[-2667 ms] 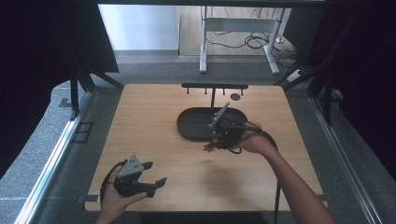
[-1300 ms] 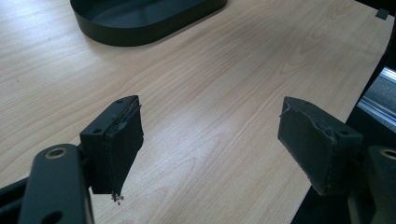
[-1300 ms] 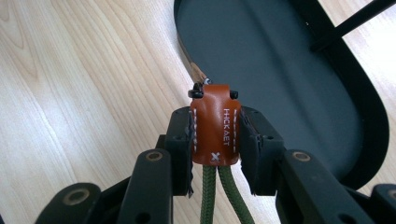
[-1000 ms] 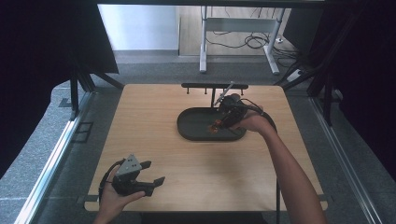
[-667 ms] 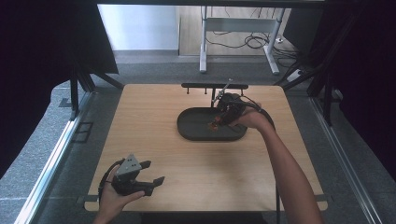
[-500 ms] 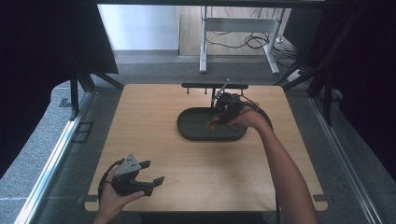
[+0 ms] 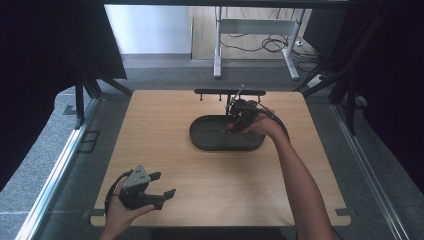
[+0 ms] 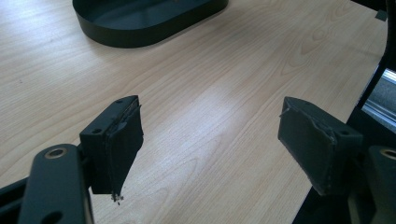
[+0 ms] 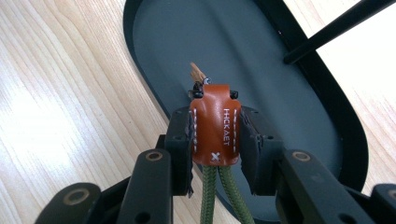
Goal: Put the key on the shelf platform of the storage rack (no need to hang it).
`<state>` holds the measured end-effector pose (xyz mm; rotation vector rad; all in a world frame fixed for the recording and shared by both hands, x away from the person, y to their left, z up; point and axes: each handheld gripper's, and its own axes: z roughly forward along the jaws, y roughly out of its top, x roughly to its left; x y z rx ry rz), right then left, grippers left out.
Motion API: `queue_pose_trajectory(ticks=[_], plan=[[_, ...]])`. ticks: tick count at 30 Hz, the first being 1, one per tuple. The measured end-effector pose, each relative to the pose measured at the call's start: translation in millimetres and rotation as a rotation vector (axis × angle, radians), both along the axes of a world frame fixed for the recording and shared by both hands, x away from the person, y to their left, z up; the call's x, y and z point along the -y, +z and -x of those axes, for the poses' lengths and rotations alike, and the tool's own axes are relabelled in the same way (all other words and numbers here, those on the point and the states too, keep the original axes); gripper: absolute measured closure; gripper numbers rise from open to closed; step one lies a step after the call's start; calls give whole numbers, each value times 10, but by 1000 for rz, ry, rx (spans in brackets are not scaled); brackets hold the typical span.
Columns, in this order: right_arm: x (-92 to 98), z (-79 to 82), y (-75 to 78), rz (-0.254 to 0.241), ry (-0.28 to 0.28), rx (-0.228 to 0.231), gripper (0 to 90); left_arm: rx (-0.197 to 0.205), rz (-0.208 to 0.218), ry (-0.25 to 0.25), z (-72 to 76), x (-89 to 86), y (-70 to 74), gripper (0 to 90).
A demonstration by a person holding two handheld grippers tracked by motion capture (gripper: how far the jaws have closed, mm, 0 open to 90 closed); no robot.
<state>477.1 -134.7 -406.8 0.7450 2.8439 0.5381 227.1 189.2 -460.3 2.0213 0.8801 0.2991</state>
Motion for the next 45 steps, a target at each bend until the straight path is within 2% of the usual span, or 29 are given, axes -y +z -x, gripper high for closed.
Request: queue_pose_trajectory(ticks=[5, 9, 16, 26, 32, 35, 37, 38, 45], plan=[[18, -23, -44, -5, -18, -1, 666, -3, -4, -4, -5, 14, -10, 222], [21, -47, -101, 0, -11, 5, 665, 0, -4, -6, 1, 16, -2, 222], [-9, -84, -274, 15, -29, -17, 664, -1, -5, -5, -1, 4, -3, 222], [-35, -138, -430, 65, -26, 11, 661, 2, -2, -1, 5, -10, 6, 222], [-2, -153, -514, 74, -33, 12, 652, 1, -3, -1, 0, -10, 1, 222], [0, -153, -528, 82, -43, 16, 648, 1, -5, -1, 1, -8, 1, 222], [1, -150, -536, 78, -45, 15, 606, 0, -3, 1, 1, -13, 0, 222], [4, -150, -537, 69, -49, 11, 565, 0, -3, 2, 0, -15, 0, 222], [23, -90, -466, 38, -63, 23, 520, 1, -5, -2, 3, -5, 2, 222]])
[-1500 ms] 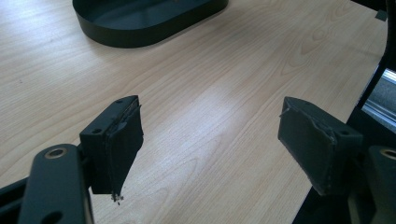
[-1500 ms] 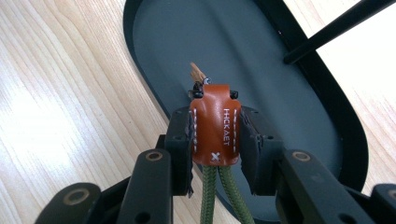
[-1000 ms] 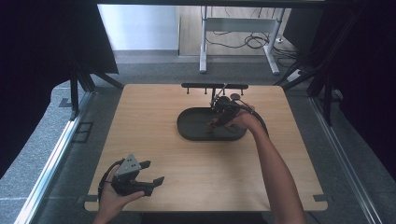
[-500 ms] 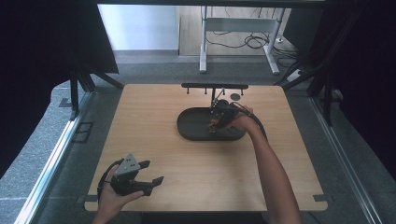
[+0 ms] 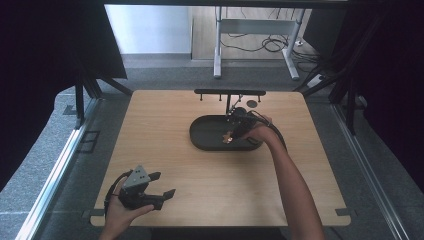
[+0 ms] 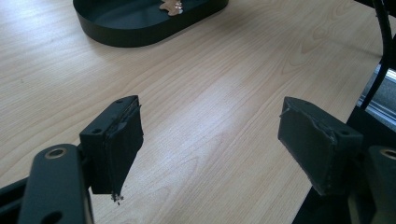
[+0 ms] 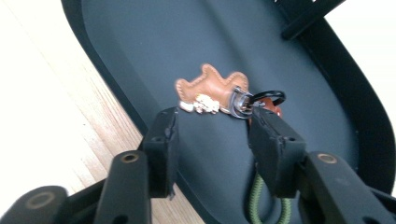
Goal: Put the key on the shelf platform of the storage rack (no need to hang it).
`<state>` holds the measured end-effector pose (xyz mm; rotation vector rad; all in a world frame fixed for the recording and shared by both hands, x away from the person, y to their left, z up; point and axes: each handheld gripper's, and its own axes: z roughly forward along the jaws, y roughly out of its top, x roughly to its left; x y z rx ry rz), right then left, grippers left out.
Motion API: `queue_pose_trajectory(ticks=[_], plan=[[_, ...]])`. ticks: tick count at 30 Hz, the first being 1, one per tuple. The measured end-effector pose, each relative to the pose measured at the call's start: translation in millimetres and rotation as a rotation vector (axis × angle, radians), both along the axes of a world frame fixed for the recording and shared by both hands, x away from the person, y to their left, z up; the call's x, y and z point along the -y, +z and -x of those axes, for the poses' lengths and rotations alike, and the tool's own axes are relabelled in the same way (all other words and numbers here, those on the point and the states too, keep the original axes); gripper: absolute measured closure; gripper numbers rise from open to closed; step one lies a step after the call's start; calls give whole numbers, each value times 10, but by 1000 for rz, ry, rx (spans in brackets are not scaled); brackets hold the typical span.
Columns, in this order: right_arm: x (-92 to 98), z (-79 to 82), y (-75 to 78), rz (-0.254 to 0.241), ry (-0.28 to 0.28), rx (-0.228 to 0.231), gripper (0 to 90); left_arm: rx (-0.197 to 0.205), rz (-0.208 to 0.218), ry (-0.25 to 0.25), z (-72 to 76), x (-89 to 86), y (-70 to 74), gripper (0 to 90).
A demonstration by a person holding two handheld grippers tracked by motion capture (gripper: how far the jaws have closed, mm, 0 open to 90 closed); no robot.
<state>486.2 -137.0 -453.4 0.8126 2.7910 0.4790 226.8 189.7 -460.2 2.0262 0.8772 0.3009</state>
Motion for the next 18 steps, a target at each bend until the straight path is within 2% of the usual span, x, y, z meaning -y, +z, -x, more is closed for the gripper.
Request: queue_pose_trajectory(ticks=[8, 11, 18], plan=[[54, 194, 167, -103, 13, 7, 461, -2, -4, -4, -3, 22, -9, 222], [129, 311, 242, -189, 5, 2, 449, -2, -6, -6, -3, 42, -14, 222], [364, 606, 315, -265, -9, 38, 437, -4, -15, -17, 4, 90, -21, 222]])
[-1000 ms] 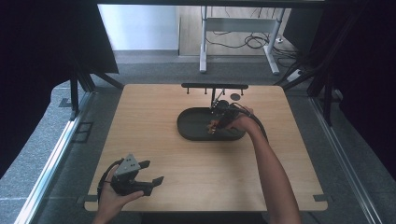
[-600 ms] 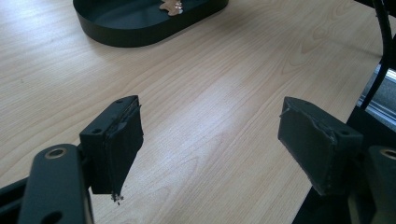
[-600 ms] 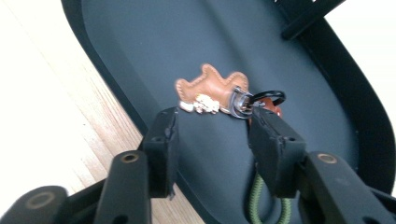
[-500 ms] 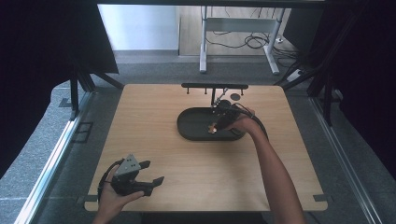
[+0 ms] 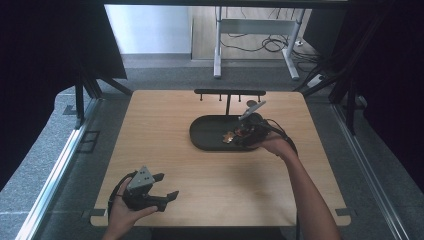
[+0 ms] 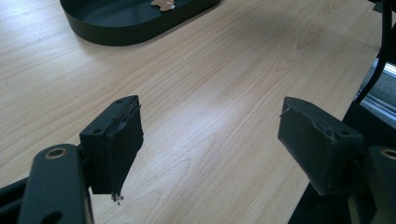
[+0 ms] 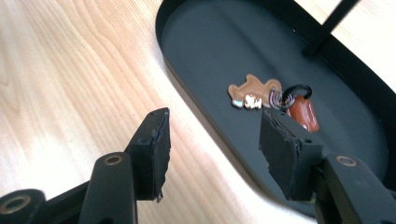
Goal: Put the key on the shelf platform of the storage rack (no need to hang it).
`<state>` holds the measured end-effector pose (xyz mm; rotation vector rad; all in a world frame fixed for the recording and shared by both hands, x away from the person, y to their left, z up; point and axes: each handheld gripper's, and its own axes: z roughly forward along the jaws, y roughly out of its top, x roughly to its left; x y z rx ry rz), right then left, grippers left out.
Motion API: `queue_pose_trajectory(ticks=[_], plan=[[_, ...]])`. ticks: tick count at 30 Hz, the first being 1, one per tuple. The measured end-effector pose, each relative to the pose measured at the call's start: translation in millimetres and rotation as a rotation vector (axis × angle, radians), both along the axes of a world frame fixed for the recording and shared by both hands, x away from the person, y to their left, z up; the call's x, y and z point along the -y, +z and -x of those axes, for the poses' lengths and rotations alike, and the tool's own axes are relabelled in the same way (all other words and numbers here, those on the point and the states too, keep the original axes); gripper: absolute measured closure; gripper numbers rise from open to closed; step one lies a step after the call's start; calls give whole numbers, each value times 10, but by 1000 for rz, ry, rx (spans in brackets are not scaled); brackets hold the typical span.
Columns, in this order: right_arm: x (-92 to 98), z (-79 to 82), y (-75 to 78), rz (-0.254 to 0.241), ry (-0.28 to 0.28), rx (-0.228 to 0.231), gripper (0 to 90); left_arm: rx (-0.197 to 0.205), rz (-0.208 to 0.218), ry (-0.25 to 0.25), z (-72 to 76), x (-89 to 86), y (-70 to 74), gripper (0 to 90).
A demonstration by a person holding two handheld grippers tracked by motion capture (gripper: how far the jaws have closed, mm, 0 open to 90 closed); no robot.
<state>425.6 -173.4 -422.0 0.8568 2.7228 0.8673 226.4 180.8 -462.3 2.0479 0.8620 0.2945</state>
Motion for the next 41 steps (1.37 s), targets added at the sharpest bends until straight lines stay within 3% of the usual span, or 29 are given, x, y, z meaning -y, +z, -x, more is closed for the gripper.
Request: queue_pose_trajectory(ticks=[9, 18, 20, 23, 30, 35, 37, 41], plan=[[306, 371, -30, -52, -4, 50, 438, -4, -8, -1, -4, 22, -17, 222], [653, 862, -248, -114, -23, 73, 432, -6, -16, -9, 4, 69, -24, 222], [672, 897, -270, -122, -26, 72, 432, -9, -18, -10, 6, 86, -30, 222], [775, 1061, -410, -141, -39, 72, 432, -11, -24, -12, 4, 103, -40, 222], [851, 1231, -692, -153, -57, 51, 422, -9, -24, -6, 6, 98, -39, 222], [852, 1232, -715, -143, -70, 64, 412, -14, -34, -8, -3, 115, -62, 222], [898, 1221, -706, -183, -114, 85, 394, -14, -38, -10, -5, 123, -66, 222], [997, 1218, -779, -156, -208, 116, 347, -9, -45, -12, 0, 127, -65, 221]])
